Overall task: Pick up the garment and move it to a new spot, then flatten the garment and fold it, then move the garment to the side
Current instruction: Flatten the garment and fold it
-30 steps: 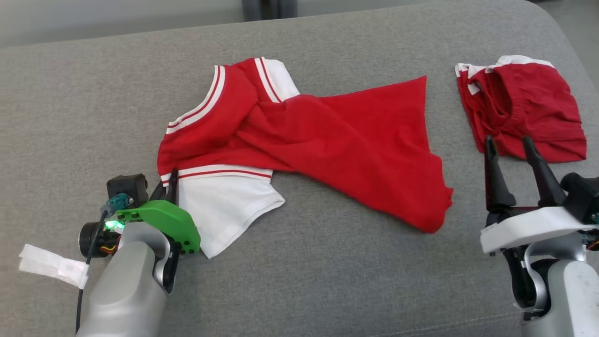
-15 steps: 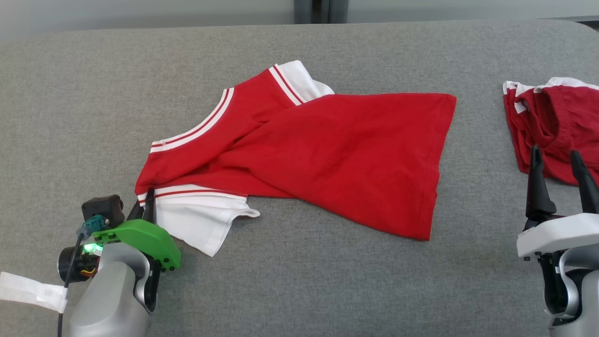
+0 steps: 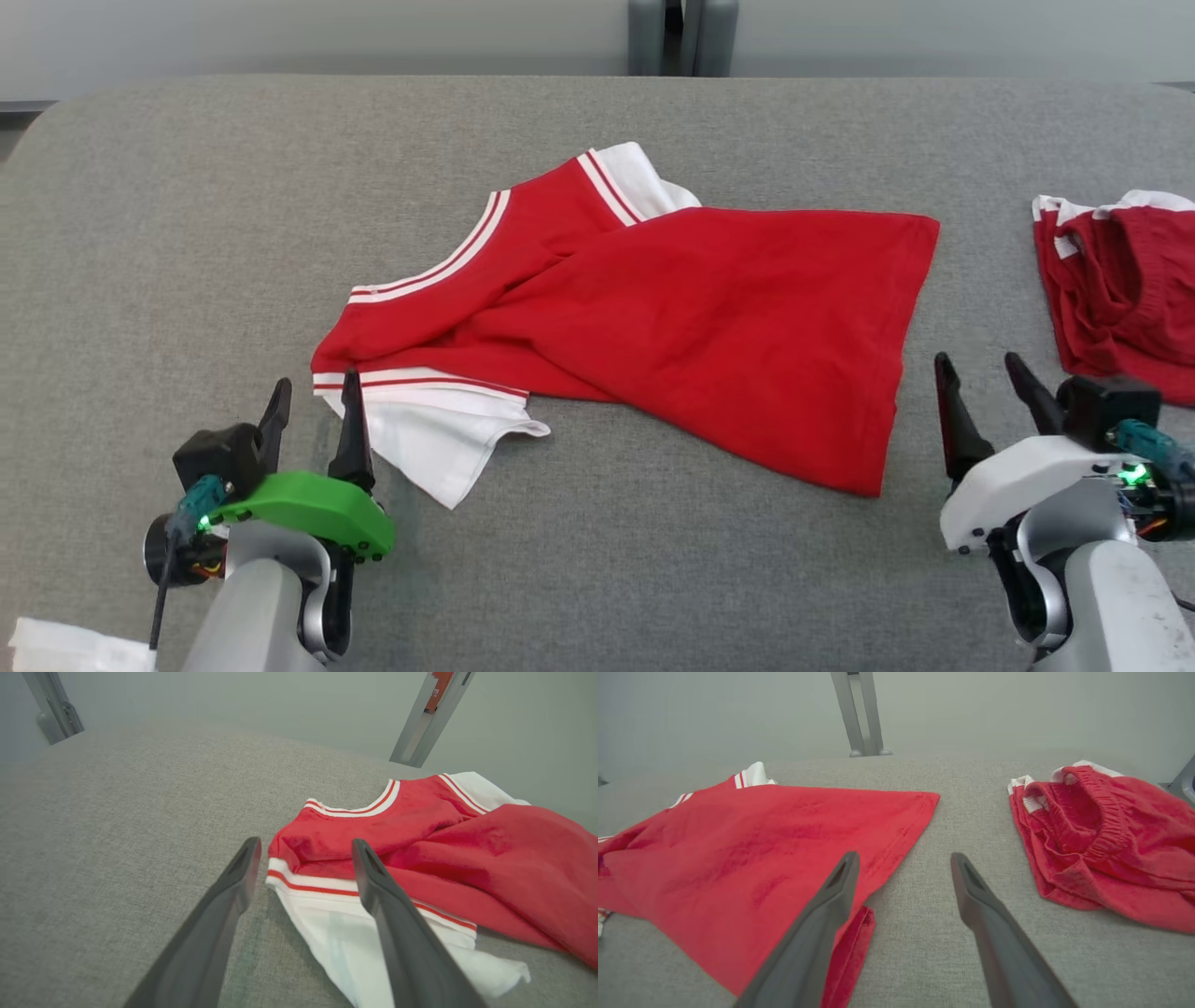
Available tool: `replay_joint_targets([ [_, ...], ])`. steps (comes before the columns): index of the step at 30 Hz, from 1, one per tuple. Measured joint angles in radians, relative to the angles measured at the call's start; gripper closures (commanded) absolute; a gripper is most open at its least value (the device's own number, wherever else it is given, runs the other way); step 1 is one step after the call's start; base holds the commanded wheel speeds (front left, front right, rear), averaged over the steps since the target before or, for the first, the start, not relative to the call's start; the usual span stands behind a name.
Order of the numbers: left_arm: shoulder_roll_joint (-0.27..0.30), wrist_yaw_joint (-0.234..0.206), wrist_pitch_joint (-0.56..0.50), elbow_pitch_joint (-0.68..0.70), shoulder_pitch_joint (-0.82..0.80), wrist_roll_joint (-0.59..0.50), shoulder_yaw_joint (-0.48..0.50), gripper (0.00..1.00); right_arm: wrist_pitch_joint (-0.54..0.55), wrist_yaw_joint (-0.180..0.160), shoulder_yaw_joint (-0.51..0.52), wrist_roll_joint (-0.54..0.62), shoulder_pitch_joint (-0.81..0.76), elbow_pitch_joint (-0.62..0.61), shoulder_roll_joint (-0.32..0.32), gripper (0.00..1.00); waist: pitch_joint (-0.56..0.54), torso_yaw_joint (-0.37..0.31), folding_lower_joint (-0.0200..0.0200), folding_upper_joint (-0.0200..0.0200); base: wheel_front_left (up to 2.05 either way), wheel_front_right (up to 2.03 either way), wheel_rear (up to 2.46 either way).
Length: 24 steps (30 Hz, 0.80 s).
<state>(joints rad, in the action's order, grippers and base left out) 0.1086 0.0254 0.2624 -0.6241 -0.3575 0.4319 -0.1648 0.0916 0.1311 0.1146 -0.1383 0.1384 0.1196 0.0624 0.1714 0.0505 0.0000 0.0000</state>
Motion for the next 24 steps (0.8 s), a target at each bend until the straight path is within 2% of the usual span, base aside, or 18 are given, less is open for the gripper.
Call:
replay_joint_targets([
  [5, -0.018, -0.018, 0.0, 0.14, 0.104, -0.021, 0.012, 0.0, 0.017, 0.0, -0.062, -0.027, 0.01, 0.103, 0.01, 0.0, -0.001, 0.036, 0.0, 0.0, 0.0, 0.0, 0.0],
  [9, -0.028, -0.029, 0.0, 0.212, 0.157, -0.024, 0.012, 0.0, 0.016, 0.0, -0.066, -0.035, 0.054, 0.195, 0.028, 0.0, 0.004, 0.065, 0.0, 0.0, 0.0, 0.0, 0.0],
  [21, -0.039, -0.044, 0.0, 0.268, 0.183, -0.031, -0.029, 0.0, 0.102, 0.0, -0.07, -0.031, 0.248, 0.484, 0.084, 0.0, 0.017, 0.148, 0.0, 0.0, 0.0, 0.0, 0.0],
  [22, -0.039, -0.044, 0.0, 0.268, 0.184, -0.031, -0.031, 0.0, 0.1, 0.0, -0.075, -0.032, 0.259, 0.498, 0.087, 0.49, 0.017, 0.153, 0.0, 0.0, 0.0, 0.0, 0.0],
  [23, -0.039, -0.045, 0.0, 0.268, 0.185, -0.031, -0.031, 0.0, 0.099, 0.0, -0.08, -0.035, 0.27, 0.509, 0.088, 0.62, 0.015, 0.157, 0.0, 0.0, 0.0, 0.0, 0.0],
  [24, -0.039, -0.047, 0.0, 0.269, 0.187, -0.031, -0.032, 0.0, 0.091, 0.0, -0.085, -0.041, 0.276, 0.516, 0.088, 0.62, 0.013, 0.16, 0.0, 0.0, 0.0, 0.0, 0.0],
])
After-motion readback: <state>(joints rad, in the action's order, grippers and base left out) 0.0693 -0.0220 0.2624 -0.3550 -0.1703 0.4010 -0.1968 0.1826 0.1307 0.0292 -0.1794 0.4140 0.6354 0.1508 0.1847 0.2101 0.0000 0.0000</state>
